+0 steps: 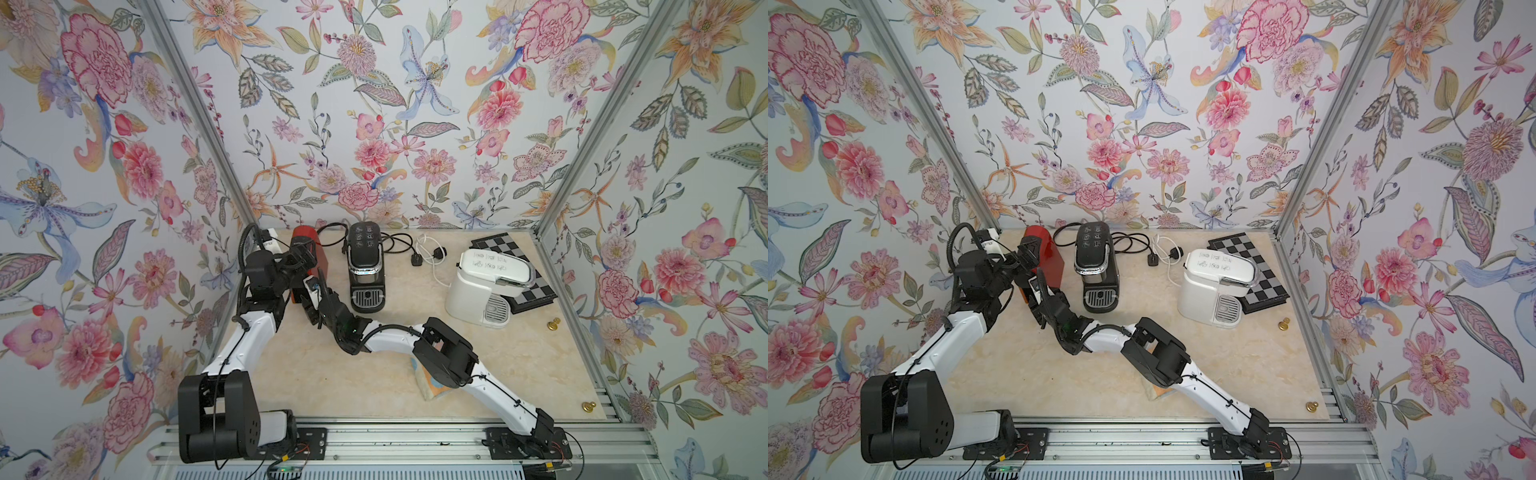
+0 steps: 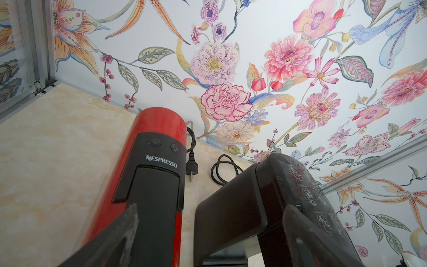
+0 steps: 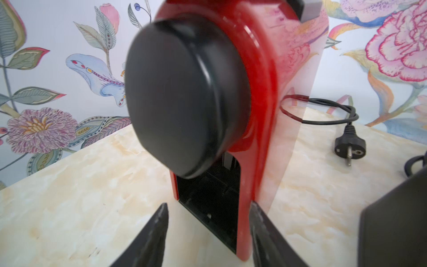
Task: Wipe the surface of a coffee machine
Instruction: Move the coffee machine to the center of the board.
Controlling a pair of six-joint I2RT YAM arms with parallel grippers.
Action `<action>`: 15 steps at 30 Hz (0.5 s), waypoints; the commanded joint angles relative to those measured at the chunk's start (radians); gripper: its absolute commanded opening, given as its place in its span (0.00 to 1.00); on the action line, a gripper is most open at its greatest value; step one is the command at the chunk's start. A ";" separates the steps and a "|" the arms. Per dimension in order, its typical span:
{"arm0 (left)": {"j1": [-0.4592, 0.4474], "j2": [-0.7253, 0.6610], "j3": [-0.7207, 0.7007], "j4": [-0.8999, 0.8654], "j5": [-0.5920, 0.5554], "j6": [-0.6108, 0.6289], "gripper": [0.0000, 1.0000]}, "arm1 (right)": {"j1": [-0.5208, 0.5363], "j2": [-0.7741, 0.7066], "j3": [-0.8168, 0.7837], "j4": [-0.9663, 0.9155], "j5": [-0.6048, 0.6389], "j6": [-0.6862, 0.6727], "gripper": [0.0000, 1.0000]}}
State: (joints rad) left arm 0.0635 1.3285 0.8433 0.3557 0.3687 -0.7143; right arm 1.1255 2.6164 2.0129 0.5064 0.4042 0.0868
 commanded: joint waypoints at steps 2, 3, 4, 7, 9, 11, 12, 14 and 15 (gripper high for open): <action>0.007 -0.036 -0.023 -0.003 0.005 0.022 0.99 | -0.004 0.061 0.089 -0.099 0.120 0.026 0.52; 0.009 -0.040 -0.026 0.000 0.007 0.021 0.99 | -0.004 0.070 0.109 -0.121 0.132 0.033 0.52; 0.009 -0.043 -0.030 0.002 0.008 0.021 0.99 | -0.004 0.077 0.124 -0.138 0.145 0.043 0.52; 0.009 -0.048 -0.036 0.010 0.012 0.017 0.99 | -0.010 0.100 0.166 -0.176 0.141 0.065 0.50; 0.009 -0.049 -0.038 0.012 0.016 0.016 0.99 | -0.013 0.124 0.217 -0.239 0.184 0.099 0.42; 0.009 -0.052 -0.042 0.018 0.022 0.013 0.99 | -0.021 0.147 0.259 -0.281 0.186 0.129 0.41; 0.009 -0.053 -0.042 0.019 0.024 0.010 0.99 | -0.024 0.153 0.268 -0.288 0.188 0.143 0.40; 0.009 -0.055 -0.047 0.020 0.029 0.012 0.99 | -0.028 0.159 0.266 -0.282 0.177 0.165 0.39; 0.009 -0.058 -0.049 0.020 0.029 0.010 0.99 | -0.032 0.161 0.265 -0.282 0.175 0.173 0.39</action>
State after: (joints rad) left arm 0.0666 1.3010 0.8200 0.3634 0.3695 -0.7151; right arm 1.1110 2.7560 2.2539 0.2775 0.5621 0.1989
